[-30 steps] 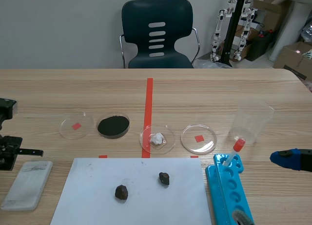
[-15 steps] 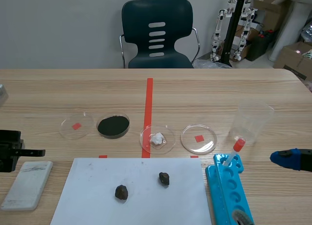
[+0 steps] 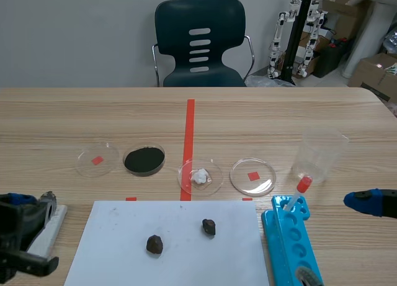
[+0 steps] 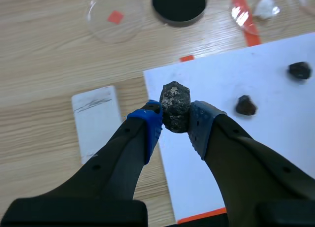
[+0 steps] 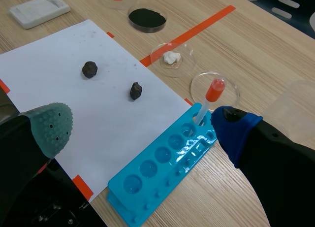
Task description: Rub the mineral on the streak plate
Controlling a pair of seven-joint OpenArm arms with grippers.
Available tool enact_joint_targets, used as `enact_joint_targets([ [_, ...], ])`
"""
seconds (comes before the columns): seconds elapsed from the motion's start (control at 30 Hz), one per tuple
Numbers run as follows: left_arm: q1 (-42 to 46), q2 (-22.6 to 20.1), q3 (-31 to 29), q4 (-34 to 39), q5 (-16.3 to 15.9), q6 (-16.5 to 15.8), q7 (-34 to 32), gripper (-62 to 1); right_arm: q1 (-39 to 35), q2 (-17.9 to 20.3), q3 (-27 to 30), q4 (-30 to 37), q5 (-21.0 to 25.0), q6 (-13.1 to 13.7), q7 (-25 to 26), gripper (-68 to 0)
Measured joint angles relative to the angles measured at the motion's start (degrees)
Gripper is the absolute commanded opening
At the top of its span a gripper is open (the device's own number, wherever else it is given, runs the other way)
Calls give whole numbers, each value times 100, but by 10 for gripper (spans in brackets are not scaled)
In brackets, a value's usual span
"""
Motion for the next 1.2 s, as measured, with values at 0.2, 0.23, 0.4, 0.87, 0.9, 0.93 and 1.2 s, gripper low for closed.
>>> enact_joint_targets([
  [0.2,772,431,-4,131,212,-1088,-1010,-483,0,0,0,0,0,-2,-2,-88],
  [0.23,848,461,-4,129,212,-1193,-1126,-483,0,0,0,0,0,0,-2,-88],
  [0.4,920,485,-4,127,212,-1451,-1556,-483,0,0,0,0,0,0,0,-88],
  [0.87,822,470,-4,122,212,-1412,-2013,-483,0,0,0,0,0,0,0,-88],
  [0.9,822,470,-4,122,212,-1412,-2011,-483,0,0,0,0,0,0,0,-88],
  [0.93,822,470,-4,122,212,-1412,-2011,-483,0,0,0,0,0,0,0,-88],
  [1.2,822,470,-4,122,212,-1412,-2009,-483,0,0,0,0,0,0,0,-88],
])
